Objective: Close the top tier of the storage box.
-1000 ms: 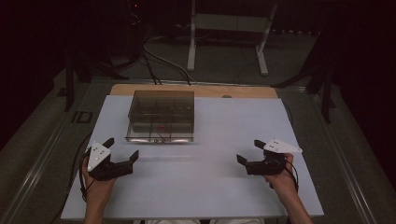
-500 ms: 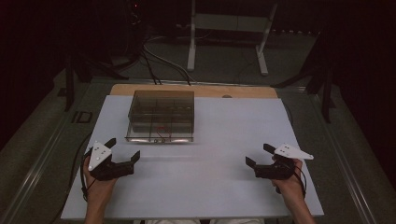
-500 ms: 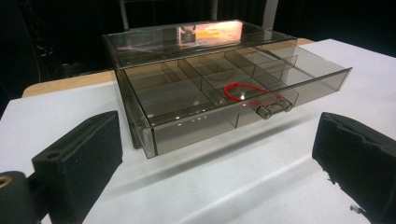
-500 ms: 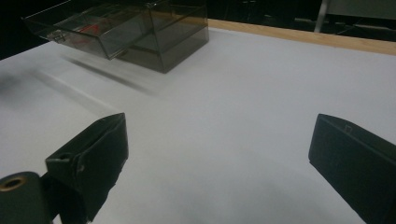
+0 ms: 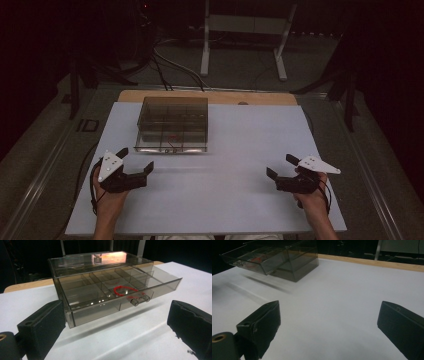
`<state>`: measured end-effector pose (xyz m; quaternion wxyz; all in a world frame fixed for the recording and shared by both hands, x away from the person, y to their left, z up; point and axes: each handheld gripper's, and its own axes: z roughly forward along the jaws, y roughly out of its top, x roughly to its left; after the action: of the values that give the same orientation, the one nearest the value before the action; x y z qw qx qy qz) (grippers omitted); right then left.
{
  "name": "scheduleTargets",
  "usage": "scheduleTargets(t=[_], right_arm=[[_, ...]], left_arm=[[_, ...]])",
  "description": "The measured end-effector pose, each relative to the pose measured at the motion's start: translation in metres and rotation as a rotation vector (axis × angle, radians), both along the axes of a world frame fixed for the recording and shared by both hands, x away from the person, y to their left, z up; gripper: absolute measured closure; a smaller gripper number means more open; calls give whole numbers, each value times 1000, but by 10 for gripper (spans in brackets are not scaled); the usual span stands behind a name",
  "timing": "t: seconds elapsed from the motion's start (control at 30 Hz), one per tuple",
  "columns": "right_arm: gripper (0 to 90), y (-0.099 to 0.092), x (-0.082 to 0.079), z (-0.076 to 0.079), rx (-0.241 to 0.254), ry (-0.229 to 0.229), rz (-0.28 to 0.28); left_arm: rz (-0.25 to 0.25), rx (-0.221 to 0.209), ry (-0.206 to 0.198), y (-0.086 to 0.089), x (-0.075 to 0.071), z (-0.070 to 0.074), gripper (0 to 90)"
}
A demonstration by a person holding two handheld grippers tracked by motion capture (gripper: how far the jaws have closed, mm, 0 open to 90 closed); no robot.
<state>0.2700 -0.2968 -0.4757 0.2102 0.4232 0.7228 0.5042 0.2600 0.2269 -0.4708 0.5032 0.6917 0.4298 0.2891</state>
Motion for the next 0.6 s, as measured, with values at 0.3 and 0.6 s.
scheduleTargets(t=[0.3,0.6], right_arm=[[51,0,-3,1,11,-28,3],[53,0,-5,1,22,-39,0]], left_arm=[[-3,7,19,-7,4,1,33],[-29,25,33,-20,9,0,37]])
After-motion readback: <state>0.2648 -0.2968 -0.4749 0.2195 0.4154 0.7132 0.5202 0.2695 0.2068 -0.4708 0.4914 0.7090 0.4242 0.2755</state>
